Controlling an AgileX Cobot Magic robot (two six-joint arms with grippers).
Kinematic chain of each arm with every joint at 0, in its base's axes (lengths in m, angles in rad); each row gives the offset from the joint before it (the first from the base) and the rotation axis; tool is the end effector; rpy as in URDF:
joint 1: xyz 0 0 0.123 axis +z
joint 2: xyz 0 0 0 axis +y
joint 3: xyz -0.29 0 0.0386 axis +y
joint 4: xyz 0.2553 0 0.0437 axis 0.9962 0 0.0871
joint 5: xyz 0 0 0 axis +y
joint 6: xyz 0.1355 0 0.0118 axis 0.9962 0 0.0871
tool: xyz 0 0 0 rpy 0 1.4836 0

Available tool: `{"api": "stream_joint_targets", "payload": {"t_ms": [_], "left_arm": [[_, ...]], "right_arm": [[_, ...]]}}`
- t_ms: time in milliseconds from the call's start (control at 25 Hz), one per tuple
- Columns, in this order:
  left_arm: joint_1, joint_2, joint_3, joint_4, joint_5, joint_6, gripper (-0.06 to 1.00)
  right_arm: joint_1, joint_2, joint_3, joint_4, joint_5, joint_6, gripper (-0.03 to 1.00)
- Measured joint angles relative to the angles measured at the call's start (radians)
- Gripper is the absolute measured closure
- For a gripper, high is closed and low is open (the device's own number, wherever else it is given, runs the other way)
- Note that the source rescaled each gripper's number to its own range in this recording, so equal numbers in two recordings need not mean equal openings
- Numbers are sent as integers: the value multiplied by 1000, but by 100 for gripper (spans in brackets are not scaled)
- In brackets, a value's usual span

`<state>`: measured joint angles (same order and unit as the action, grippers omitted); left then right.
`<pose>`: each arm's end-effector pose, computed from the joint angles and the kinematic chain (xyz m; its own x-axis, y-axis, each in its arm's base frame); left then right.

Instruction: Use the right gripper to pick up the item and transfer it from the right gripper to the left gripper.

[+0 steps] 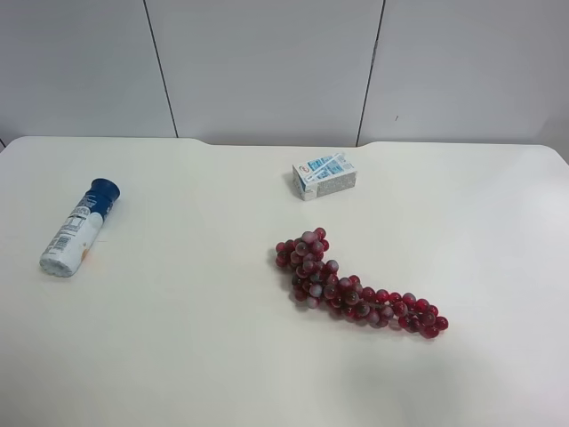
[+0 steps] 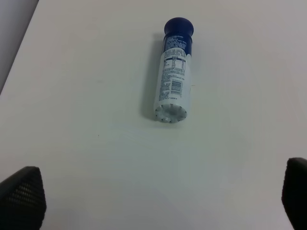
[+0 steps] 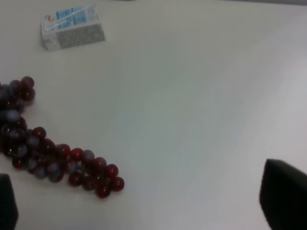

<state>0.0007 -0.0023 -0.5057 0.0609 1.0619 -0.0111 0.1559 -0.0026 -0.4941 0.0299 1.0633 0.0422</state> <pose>0.0330 0.0073 0.2622 -0.4501 0.0183 -0.8928 -0.0398 0.9984 0.0405 0.0332 0.0088 0.2582 -0.4649 -0.0157 -0.8852 -0.1520 0.9864 0.0623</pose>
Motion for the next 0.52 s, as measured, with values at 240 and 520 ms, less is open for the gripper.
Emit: {"api": "stream_joint_targets", "payload": {"t_ms": [240,520], "left_arm": [[0,0,0,0,0,0,-6],[0,0,0,0,0,0,-6]], "right_arm": [[0,0,0,0,0,1,-3],[0,0,0,0,0,1,-3]]}}
